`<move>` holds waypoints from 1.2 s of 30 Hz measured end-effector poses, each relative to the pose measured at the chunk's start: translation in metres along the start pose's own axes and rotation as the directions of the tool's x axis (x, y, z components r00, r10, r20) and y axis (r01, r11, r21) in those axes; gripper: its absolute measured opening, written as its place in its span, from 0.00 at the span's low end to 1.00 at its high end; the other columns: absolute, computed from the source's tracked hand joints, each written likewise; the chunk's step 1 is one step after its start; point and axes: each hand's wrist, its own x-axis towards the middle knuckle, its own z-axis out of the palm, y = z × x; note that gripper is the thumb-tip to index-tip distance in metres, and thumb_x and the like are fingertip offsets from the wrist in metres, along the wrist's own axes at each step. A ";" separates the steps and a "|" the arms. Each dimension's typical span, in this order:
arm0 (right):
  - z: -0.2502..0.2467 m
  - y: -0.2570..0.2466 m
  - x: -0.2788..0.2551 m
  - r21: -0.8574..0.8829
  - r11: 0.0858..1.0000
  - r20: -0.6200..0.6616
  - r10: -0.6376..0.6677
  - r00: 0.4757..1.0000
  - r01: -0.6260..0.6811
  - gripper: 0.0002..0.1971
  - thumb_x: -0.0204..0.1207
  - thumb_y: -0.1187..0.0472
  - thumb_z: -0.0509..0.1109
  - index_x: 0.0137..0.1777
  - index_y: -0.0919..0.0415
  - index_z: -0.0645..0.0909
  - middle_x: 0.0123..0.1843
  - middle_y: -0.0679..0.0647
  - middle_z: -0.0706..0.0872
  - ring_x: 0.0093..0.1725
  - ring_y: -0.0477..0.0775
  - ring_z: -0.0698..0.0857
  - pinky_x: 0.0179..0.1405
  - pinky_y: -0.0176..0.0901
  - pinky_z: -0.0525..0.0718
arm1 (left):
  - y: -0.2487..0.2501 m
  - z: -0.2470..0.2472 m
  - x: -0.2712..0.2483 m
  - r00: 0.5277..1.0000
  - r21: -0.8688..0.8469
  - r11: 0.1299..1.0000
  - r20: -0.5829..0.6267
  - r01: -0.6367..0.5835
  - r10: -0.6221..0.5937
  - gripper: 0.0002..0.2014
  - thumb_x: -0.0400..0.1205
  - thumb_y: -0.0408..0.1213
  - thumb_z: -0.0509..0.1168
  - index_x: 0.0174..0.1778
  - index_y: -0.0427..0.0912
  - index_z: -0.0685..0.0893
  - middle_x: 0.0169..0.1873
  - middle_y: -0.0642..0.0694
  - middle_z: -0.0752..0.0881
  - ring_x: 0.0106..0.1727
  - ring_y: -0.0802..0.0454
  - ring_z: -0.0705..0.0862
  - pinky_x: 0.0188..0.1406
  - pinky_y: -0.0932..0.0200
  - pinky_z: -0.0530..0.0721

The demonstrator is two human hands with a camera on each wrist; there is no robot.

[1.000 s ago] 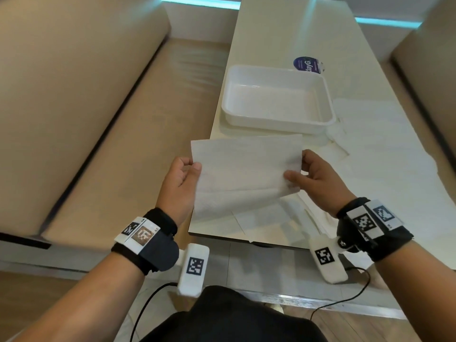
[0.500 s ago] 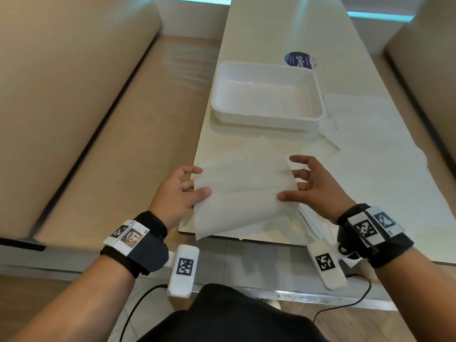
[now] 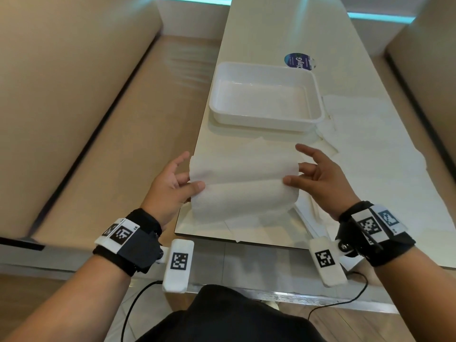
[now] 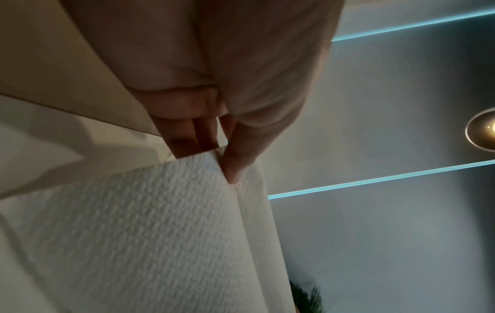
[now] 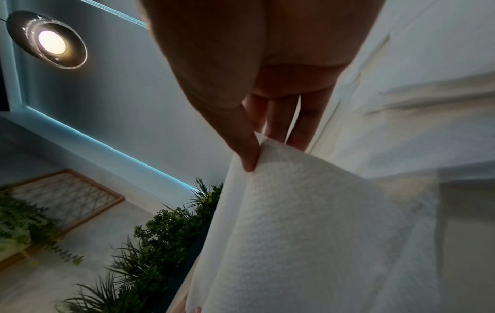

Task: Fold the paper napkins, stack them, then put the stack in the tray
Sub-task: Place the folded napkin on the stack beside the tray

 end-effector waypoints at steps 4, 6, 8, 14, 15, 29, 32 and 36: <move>0.001 0.004 0.002 -0.204 0.973 0.092 0.125 0.988 -0.104 0.23 0.67 0.69 0.79 0.63 0.62 0.81 0.43 0.51 0.93 0.44 0.46 0.91 0.42 0.30 0.87 | -0.006 0.001 0.001 0.991 0.062 0.989 0.006 0.137 -0.137 0.23 0.79 0.24 0.68 0.70 0.38 0.76 0.52 0.41 0.91 0.53 0.46 0.90 0.57 0.46 0.86; 0.002 0.008 0.002 -0.260 0.956 0.109 0.166 0.980 -0.133 0.18 0.68 0.67 0.80 0.57 0.63 0.83 0.40 0.52 0.93 0.43 0.47 0.91 0.43 0.32 0.87 | -0.010 0.002 0.001 0.984 0.093 0.979 -0.002 0.179 -0.180 0.14 0.79 0.25 0.69 0.59 0.38 0.82 0.52 0.39 0.91 0.48 0.48 0.90 0.52 0.52 0.88; 0.003 0.011 0.002 -0.253 0.956 0.093 0.179 0.979 -0.151 0.15 0.68 0.67 0.79 0.55 0.63 0.83 0.39 0.55 0.93 0.41 0.51 0.92 0.45 0.40 0.88 | -0.012 0.002 0.001 0.983 0.122 0.975 -0.020 0.183 -0.182 0.11 0.79 0.26 0.70 0.56 0.38 0.82 0.50 0.37 0.91 0.47 0.46 0.90 0.51 0.50 0.88; -0.001 0.011 0.006 -0.197 0.975 0.058 0.112 0.992 -0.099 0.15 0.74 0.64 0.74 0.56 0.57 0.73 0.33 0.60 0.88 0.41 0.59 0.88 0.53 0.53 0.86 | -0.001 0.000 0.004 0.998 0.128 0.990 -0.024 0.067 -0.065 0.17 0.80 0.30 0.70 0.58 0.51 0.74 0.45 0.35 0.91 0.43 0.42 0.89 0.45 0.47 0.88; -0.002 0.011 0.007 -0.192 0.978 0.063 0.096 0.993 -0.082 0.14 0.75 0.65 0.73 0.55 0.57 0.71 0.30 0.55 0.86 0.38 0.57 0.87 0.53 0.54 0.84 | 0.002 0.000 0.003 0.999 0.113 0.993 -0.011 0.042 -0.041 0.17 0.80 0.30 0.69 0.59 0.52 0.73 0.44 0.36 0.92 0.41 0.45 0.89 0.41 0.52 0.88; 0.003 -0.009 -0.003 -0.117 0.993 0.151 -0.008 0.989 0.026 0.22 0.60 0.61 0.81 0.56 0.54 0.87 0.51 0.57 0.91 0.52 0.55 0.90 0.56 0.42 0.87 | 0.009 -0.007 0.001 0.992 0.086 0.990 0.065 -0.114 0.108 0.16 0.75 0.27 0.72 0.56 0.47 0.88 0.49 0.50 0.92 0.52 0.57 0.89 0.50 0.67 0.84; 0.005 -0.007 -0.002 -0.128 0.991 0.127 -0.023 0.992 0.039 0.24 0.55 0.61 0.82 0.55 0.54 0.88 0.50 0.51 0.92 0.53 0.50 0.90 0.51 0.34 0.86 | 0.007 -0.007 0.000 0.989 0.124 0.982 0.056 -0.140 0.134 0.20 0.70 0.28 0.76 0.56 0.48 0.88 0.50 0.48 0.92 0.52 0.56 0.89 0.53 0.67 0.84; 0.006 -0.002 0.000 -0.194 0.979 0.090 -0.053 0.995 0.070 0.21 0.55 0.56 0.84 0.51 0.49 0.90 0.49 0.64 0.90 0.52 0.65 0.87 0.56 0.50 0.87 | 0.005 -0.005 -0.001 0.981 0.232 0.955 -0.015 -0.184 0.193 0.19 0.71 0.30 0.78 0.56 0.48 0.88 0.45 0.46 0.90 0.45 0.56 0.86 0.51 0.67 0.84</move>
